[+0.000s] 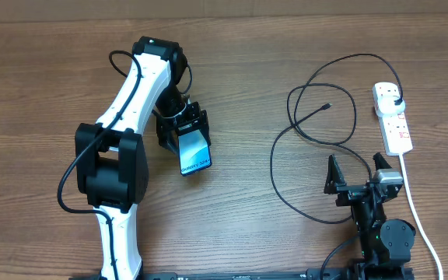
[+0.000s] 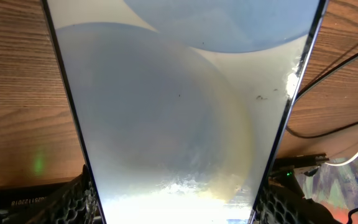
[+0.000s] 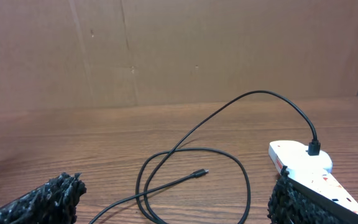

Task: Plug charger to phone and switch on socket
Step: 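Lift the phone with the left gripper and tilt it upright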

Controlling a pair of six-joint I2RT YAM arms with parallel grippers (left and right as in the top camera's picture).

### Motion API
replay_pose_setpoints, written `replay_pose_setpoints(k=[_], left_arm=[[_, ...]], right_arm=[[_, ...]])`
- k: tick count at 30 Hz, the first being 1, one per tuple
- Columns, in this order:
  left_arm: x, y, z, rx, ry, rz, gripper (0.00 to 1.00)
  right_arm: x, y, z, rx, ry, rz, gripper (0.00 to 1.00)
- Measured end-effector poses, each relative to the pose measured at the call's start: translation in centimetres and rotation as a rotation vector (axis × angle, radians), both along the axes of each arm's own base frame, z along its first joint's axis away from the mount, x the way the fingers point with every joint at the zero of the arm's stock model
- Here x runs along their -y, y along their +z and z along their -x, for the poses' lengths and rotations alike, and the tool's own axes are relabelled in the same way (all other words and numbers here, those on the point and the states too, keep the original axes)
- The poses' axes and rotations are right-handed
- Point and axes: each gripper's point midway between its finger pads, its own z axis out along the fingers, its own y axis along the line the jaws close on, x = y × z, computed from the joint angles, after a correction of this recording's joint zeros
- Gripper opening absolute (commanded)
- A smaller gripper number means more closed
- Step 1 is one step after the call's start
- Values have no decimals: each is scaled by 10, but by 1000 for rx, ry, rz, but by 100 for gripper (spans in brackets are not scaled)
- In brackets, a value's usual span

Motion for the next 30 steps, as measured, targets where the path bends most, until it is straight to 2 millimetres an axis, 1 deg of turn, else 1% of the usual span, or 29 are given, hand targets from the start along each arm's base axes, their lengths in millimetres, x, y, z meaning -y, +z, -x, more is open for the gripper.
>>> replay_pose_setpoints(k=[30], left_arm=[[3, 1, 0, -4, 6, 15, 55]], right_arm=[[0, 0, 0, 0, 0, 0, 100]])
